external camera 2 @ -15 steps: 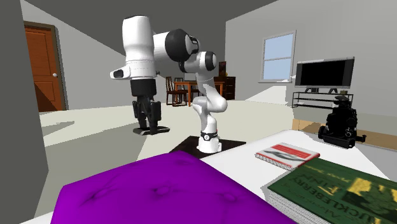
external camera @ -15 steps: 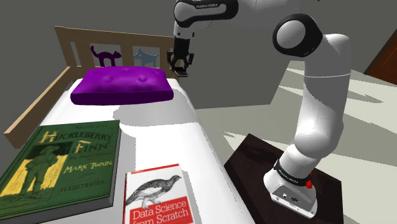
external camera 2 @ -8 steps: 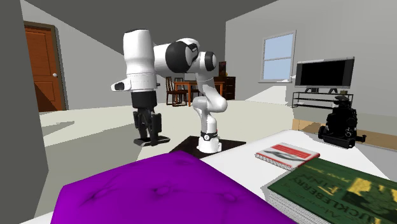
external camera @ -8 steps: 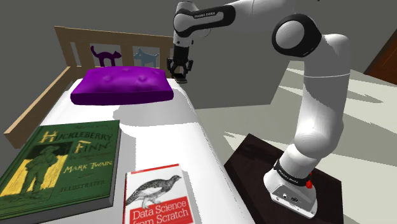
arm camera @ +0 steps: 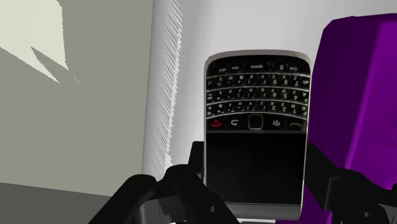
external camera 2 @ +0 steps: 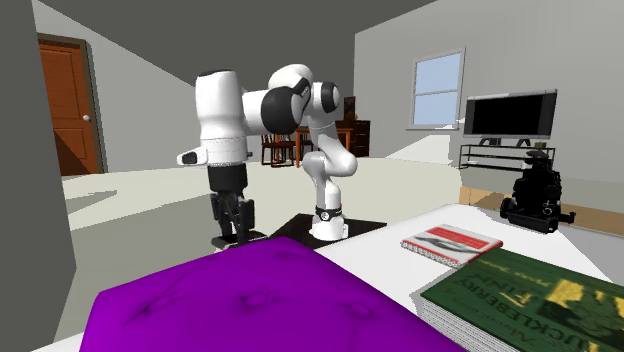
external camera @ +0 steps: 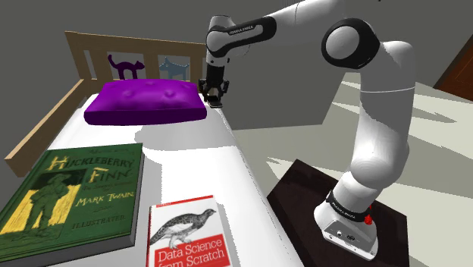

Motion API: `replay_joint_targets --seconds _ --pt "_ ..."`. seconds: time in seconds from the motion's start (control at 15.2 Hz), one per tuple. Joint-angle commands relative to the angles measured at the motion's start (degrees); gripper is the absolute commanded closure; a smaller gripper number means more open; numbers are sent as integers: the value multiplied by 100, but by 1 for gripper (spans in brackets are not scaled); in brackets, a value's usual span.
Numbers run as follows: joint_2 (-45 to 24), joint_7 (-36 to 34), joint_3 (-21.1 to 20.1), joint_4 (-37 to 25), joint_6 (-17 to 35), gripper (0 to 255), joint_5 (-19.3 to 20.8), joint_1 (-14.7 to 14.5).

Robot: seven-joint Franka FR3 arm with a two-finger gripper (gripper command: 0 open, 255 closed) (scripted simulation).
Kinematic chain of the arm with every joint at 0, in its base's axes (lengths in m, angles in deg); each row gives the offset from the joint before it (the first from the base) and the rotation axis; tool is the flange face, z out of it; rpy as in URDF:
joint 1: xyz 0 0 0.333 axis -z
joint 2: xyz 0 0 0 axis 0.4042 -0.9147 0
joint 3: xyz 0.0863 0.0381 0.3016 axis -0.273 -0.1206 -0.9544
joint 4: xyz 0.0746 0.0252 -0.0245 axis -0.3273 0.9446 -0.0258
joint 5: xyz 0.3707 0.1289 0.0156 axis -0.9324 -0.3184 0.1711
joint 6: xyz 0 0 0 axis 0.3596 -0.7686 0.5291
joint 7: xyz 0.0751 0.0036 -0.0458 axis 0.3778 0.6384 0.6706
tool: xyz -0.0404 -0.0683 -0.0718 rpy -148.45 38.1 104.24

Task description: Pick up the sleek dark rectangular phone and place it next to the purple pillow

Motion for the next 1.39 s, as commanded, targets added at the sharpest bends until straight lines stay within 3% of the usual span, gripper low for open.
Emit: replay_joint_targets --seconds 0.0,0.99,1.32 --pt "-39 1 1 98 140 255 4 -3" --pt "-473 22 36 612 1086 255 40 -26" --pt "-472 26 49 612 1086 255 32 -37"
